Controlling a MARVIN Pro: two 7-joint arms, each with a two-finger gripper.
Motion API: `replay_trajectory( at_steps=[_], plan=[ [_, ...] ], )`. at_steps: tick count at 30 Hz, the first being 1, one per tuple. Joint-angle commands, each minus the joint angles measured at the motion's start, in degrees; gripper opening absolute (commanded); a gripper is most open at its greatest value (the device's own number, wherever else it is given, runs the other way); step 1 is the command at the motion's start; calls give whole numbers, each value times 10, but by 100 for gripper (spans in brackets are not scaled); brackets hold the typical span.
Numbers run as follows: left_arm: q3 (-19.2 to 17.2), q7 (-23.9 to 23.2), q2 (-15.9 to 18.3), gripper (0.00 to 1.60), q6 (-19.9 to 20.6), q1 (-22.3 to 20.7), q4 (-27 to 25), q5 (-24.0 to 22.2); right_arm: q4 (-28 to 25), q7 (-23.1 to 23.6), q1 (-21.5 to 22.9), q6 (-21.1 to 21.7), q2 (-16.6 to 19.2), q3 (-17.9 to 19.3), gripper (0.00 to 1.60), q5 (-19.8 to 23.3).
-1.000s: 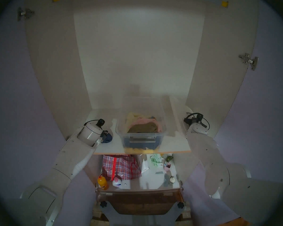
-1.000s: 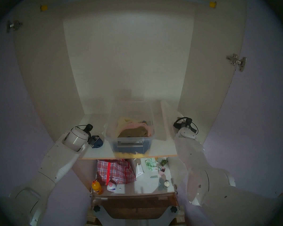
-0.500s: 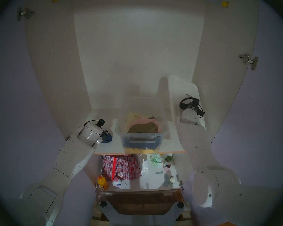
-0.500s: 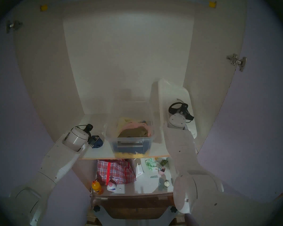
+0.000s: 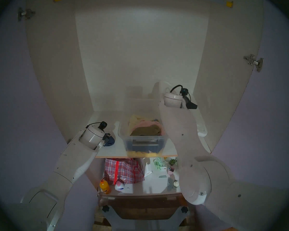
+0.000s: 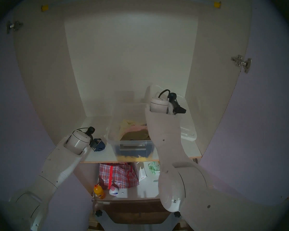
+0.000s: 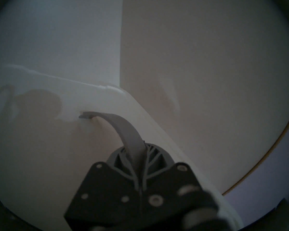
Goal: Take socks out of the storage bin, place them on top of the cabinet, and put the lid back on the bin
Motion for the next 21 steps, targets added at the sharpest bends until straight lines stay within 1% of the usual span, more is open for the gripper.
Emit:
replay_trajectory(
  at_steps=[1, 3, 4, 5, 7, 8, 11, 14, 16, 19, 21],
  plan=[
    [-5, -2, 2, 160, -5, -14, -14, -1, 12, -11, 26, -13, -23, -16, 0, -9],
    [-5, -3, 2, 160, -5, -14, -14, -1, 20, -12, 24, -31, -34, -28, 0, -18],
    [-5, -3, 2, 160, -5, -14, -14, -1, 32, -14, 26, -29, -40, -33, 0, -19],
    [-5, -3, 2, 160, -5, -14, -14, -1, 47, -27, 30, -38, -46, -35, 0, -21],
    [-5, -3, 3, 160, -5, -14, -14, -1, 72, -37, 35, -56, -55, -39, 0, -20],
    [-5, -3, 2, 160, -5, -14, -14, -1, 97, -55, 41, -76, -63, -39, 0, -24],
    [-5, -3, 2, 160, -5, -14, -14, -1, 169, -76, 69, -101, -76, -31, 0, -19],
    [-5, -3, 2, 160, -5, -14, -14, -1, 234, -70, 101, -124, -83, -26, 0, -9],
    [-5, -2, 2, 160, -5, -14, -14, -1, 272, -71, 124, -128, -88, -16, 0, 2],
    [-5, -2, 2, 160, -5, -15, -13, -1, 306, -72, 143, -152, -91, -15, 0, 1],
    [-5, -2, 2, 160, -5, -15, -13, -1, 333, -73, 160, -152, -91, -10, 0, 8]
  ],
)
